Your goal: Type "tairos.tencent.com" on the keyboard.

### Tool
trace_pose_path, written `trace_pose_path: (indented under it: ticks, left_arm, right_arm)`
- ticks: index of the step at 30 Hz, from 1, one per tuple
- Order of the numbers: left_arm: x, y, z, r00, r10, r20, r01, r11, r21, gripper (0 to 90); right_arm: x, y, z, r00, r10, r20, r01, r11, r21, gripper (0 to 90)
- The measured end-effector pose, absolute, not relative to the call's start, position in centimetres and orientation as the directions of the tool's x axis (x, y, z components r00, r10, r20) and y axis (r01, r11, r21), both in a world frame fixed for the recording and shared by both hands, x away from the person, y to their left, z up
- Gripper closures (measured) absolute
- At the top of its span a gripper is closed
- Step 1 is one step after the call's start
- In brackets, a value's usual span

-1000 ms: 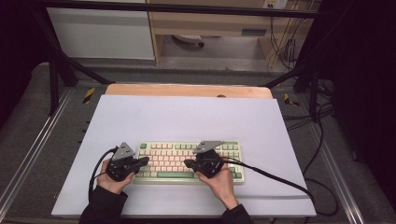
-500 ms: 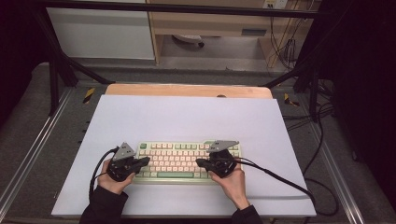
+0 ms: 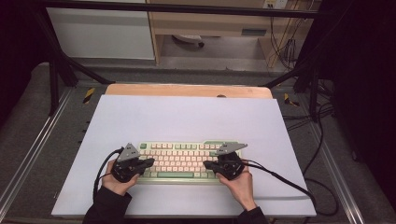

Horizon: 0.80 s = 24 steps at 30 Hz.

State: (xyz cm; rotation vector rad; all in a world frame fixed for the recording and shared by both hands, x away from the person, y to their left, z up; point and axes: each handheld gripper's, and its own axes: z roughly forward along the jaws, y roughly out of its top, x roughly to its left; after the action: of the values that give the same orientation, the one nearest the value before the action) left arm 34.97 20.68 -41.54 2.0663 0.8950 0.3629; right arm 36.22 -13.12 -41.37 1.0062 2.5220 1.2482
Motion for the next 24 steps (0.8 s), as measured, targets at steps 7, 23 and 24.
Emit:
trace_pose_path:
  ticks: [7,23,24]
  left_arm:
    - [34.9,19.3,-41.7,0.723,0.689,-0.055,0.459,-0.42,0.783,89.7]
    - [35.1,17.4,-42.7,0.746,0.664,-0.047,0.46,-0.463,0.758,89.7]
    - [35.1,17.3,-42.8,0.747,0.663,-0.047,0.461,-0.466,0.755,89.7]
  right_arm:
    - [36.0,-13.9,-41.6,-0.754,0.638,0.158,0.508,0.414,0.755,90.0]
    - [35.9,-14.4,-41.5,-0.75,0.641,0.162,0.51,0.406,0.758,90.0]
    - [35.9,-14.4,-41.5,-0.751,0.641,0.161,0.51,0.407,0.758,90.0]
